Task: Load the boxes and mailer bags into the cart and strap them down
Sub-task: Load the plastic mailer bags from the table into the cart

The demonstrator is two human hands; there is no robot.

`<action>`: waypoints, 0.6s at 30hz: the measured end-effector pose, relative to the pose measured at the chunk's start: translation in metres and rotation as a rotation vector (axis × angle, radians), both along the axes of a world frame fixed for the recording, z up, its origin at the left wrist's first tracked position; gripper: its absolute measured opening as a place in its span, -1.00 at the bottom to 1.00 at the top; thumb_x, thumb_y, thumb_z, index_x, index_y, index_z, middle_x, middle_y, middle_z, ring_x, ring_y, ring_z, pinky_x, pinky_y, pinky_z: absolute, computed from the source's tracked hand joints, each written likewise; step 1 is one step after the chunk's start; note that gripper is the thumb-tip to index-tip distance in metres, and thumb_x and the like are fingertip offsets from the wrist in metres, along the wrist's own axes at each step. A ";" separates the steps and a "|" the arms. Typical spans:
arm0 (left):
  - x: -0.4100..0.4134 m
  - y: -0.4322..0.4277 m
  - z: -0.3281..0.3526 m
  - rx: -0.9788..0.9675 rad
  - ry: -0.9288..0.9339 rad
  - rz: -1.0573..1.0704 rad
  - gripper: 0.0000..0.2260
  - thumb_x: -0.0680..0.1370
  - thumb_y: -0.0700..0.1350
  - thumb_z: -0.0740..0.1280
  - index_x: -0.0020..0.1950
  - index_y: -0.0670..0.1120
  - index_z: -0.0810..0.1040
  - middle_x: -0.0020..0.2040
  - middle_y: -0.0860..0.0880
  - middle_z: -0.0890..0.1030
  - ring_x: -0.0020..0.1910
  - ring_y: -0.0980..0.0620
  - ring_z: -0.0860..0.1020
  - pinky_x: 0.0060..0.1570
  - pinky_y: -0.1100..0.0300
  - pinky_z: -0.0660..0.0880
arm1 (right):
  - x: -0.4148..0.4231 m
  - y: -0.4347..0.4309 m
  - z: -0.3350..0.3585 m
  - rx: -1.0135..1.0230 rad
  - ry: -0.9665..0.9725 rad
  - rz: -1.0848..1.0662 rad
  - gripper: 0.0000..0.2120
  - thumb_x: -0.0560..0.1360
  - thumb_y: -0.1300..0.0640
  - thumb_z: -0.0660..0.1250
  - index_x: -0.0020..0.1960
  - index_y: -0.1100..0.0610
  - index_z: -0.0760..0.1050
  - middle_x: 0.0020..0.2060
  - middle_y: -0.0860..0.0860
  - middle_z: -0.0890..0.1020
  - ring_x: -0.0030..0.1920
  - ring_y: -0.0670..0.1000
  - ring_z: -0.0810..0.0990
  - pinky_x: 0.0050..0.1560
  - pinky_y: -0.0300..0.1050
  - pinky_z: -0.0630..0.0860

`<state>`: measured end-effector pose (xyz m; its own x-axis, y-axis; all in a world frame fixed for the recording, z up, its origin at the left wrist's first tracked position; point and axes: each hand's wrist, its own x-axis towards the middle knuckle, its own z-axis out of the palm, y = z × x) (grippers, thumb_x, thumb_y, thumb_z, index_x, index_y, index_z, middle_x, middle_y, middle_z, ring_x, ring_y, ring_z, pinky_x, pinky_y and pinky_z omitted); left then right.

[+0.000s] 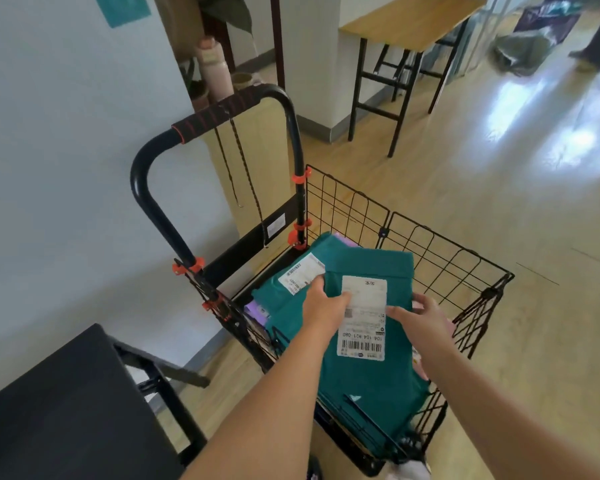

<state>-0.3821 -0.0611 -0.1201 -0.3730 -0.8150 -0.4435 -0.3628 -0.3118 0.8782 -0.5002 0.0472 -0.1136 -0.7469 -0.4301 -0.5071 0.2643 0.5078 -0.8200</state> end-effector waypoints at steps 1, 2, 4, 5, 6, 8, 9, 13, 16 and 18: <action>-0.005 -0.003 -0.002 -0.024 -0.031 -0.043 -0.66 0.50 -0.15 0.36 0.26 0.01 0.48 0.14 0.03 0.58 0.11 0.00 0.57 0.06 0.07 0.56 | -0.004 -0.005 0.002 0.023 0.072 0.024 -0.40 0.46 0.17 0.48 0.42 -0.04 0.33 0.05 -0.14 0.59 -0.19 -0.22 0.56 -0.40 -0.28 0.41; -0.011 -0.007 -0.005 -0.048 -0.058 -0.079 -0.65 0.50 -0.13 0.35 0.29 0.02 0.48 0.17 0.02 0.57 0.12 0.01 0.56 0.08 0.09 0.55 | -0.009 -0.009 0.002 0.047 0.160 0.056 -0.29 0.44 0.16 0.49 0.48 -0.06 0.24 0.15 -0.13 0.54 -0.11 -0.19 0.56 -0.34 -0.27 0.42; -0.024 -0.013 -0.011 -0.102 -0.107 -0.121 -0.68 0.53 -0.11 0.36 0.28 0.02 0.49 0.20 0.02 0.57 0.13 0.03 0.55 0.04 0.17 0.51 | -0.023 -0.017 0.002 0.101 0.335 0.119 -0.15 0.42 0.16 0.51 0.55 -0.07 0.11 0.40 -0.07 0.40 0.27 -0.01 0.48 0.06 0.01 0.56; -0.031 -0.016 -0.014 -0.128 -0.133 -0.130 -0.70 0.54 -0.11 0.36 0.27 0.01 0.50 0.20 0.02 0.57 0.14 0.02 0.54 0.05 0.17 0.48 | -0.033 -0.021 0.001 0.135 0.415 0.168 -0.12 0.42 0.17 0.50 0.57 -0.08 0.08 0.47 -0.03 0.32 0.41 0.05 0.37 0.26 0.15 0.48; -0.040 -0.019 -0.015 -0.150 -0.159 -0.131 -0.71 0.55 -0.10 0.36 0.27 0.00 0.51 0.20 0.01 0.58 0.16 0.00 0.53 0.07 0.17 0.47 | -0.043 -0.026 0.002 0.165 0.492 0.233 -0.13 0.43 0.16 0.49 0.57 -0.08 0.07 0.50 -0.02 0.27 0.46 0.07 0.29 0.33 0.19 0.42; -0.058 -0.023 -0.017 -0.179 -0.213 -0.131 -0.74 0.56 -0.10 0.36 0.25 -0.02 0.53 0.19 -0.01 0.60 0.16 -0.03 0.54 0.10 0.14 0.46 | -0.066 -0.036 0.001 0.195 0.629 0.396 -0.20 0.47 0.15 0.44 0.57 -0.09 0.08 0.47 -0.04 0.29 0.39 0.07 0.36 0.17 0.05 0.51; -0.068 -0.025 -0.019 -0.193 -0.241 -0.143 -0.76 0.57 -0.10 0.35 0.24 -0.03 0.54 0.18 -0.02 0.61 0.15 -0.04 0.55 0.10 0.12 0.47 | -0.077 -0.042 0.000 0.201 0.671 0.475 -0.24 0.49 0.14 0.41 0.56 -0.10 0.09 0.43 -0.05 0.34 0.26 0.05 0.45 -0.02 -0.09 0.52; -0.115 -0.032 -0.028 -0.215 -0.333 -0.272 -0.77 0.59 -0.13 0.32 0.24 -0.03 0.56 0.10 -0.06 0.64 0.09 -0.11 0.58 0.07 0.04 0.51 | -0.119 -0.060 -0.014 0.213 0.653 0.677 -0.32 0.56 0.06 0.33 0.55 -0.17 0.06 0.35 -0.11 0.40 -0.11 -0.07 0.55 -0.30 -0.14 0.53; -0.149 -0.034 -0.041 -0.206 -0.352 -0.331 -0.72 0.58 -0.13 0.32 0.30 0.01 0.54 0.14 -0.07 0.63 0.09 -0.11 0.57 -0.04 0.17 0.44 | -0.152 -0.070 -0.026 0.275 0.598 0.713 -0.48 0.60 0.03 0.27 0.50 -0.07 0.19 0.29 -0.03 0.43 -0.18 -0.09 0.52 -0.32 -0.16 0.49; -0.166 -0.032 -0.050 -0.167 -0.361 -0.340 -0.70 0.57 -0.12 0.34 0.31 0.01 0.54 0.14 -0.06 0.64 0.10 -0.07 0.56 -0.13 0.30 0.33 | -0.175 -0.074 -0.036 0.333 0.589 0.714 -0.70 0.62 0.04 0.22 0.33 0.04 0.36 0.12 0.00 0.47 -0.21 -0.06 0.50 -0.28 -0.11 0.50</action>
